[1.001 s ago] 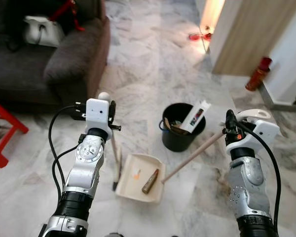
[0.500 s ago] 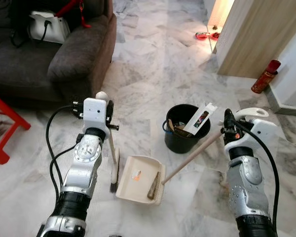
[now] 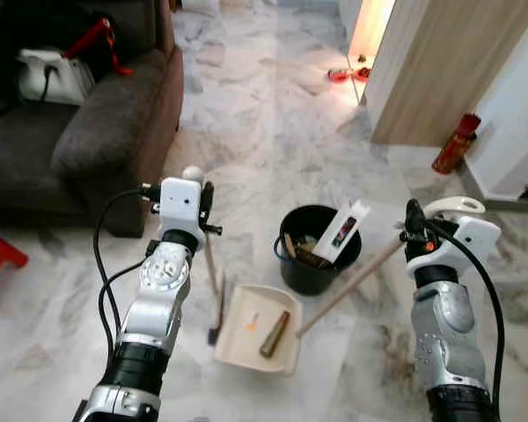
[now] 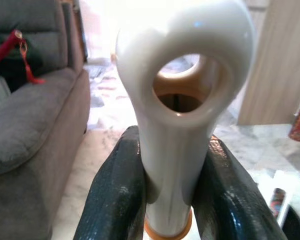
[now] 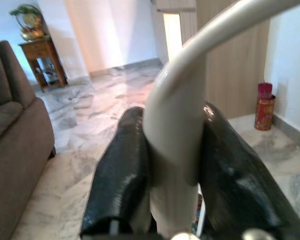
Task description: Sweep floor
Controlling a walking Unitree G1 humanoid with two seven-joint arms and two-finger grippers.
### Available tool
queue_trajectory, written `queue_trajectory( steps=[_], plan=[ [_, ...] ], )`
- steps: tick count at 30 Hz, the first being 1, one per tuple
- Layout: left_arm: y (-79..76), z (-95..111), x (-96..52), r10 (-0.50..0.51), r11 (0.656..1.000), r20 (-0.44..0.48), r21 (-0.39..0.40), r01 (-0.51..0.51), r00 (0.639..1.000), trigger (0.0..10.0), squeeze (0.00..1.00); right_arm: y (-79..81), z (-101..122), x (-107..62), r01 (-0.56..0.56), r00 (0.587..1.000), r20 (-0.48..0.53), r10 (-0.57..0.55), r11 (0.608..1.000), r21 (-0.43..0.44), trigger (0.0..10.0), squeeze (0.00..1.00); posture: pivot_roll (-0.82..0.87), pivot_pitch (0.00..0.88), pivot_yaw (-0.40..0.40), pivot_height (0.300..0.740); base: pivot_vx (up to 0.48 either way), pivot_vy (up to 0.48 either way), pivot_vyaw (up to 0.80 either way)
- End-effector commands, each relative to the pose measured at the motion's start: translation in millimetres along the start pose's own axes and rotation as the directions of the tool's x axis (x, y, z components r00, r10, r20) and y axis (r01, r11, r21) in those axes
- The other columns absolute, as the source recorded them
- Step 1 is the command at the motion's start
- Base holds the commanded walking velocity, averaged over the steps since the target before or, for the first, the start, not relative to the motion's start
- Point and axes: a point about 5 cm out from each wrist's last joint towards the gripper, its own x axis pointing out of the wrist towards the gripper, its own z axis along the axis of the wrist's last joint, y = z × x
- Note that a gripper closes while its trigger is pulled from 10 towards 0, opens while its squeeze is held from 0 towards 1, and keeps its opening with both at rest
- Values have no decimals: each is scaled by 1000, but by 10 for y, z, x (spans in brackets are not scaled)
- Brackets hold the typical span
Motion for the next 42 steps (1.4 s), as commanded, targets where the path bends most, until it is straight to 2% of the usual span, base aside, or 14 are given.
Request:
queue_trajectory(
  steps=[1,7,18,22,26,32,35,38,40,42],
  plan=[
    [4,116,29,4,1000,50,19,-5,999,10000,0,2,59,4,-2,1000,30,1,999,32,10000,0,99,141,-54,740,480,0,0],
    [-6,118,27,0,1000,51,14,-1,999,10000,0,10,64,6,-5,999,34,4,1000,26,10000,0,99,143,-55,740,441,0,-267],
    [-18,112,14,-9,1000,51,10,8,999,10000,0,17,47,-10,-19,999,30,19,1000,19,10000,0,101,145,-55,740,0,0,0],
    [-26,108,12,-13,1000,48,6,13,999,10000,0,-25,49,-14,2,1000,28,-2,1000,5,10000,0,100,145,-54,740,0,0,0],
    [-30,106,12,-17,1000,47,5,16,999,10000,0,-172,94,-8,80,996,45,-79,997,-20,10000,0,101,144,-54,740,0,0,0],
    [-30,105,17,-16,1000,47,7,16,999,10000,0,-491,297,-3,211,972,122,-202,975,-65,10000,0,100,142,-54,740,0,0,0],
    [-33,108,22,-18,1000,48,5,18,999,10000,0,-665,444,-14,256,957,165,-238,961,-101,10000,0,100,140,-55,740,0,0,0],
    [-32,111,24,-18,1000,49,5,18,999,10000,0,-761,521,-23,286,947,187,-262,951,-114,10000,0,101,140,-55,740,0,0,0],
    [-28,113,26,-18,1000,50,6,18,999,10000,0,-910,645,-36,320,933,218,-285,936,-144,10000,0,101,139,-54,740,0,0,0],
    [-25,114,27,-17,1000,50,7,17,999,10000,0,-954,681,-39,329,930,227,-290,931,-156,10000,0,101,138,-54,740,0,0,0]
  ],
)
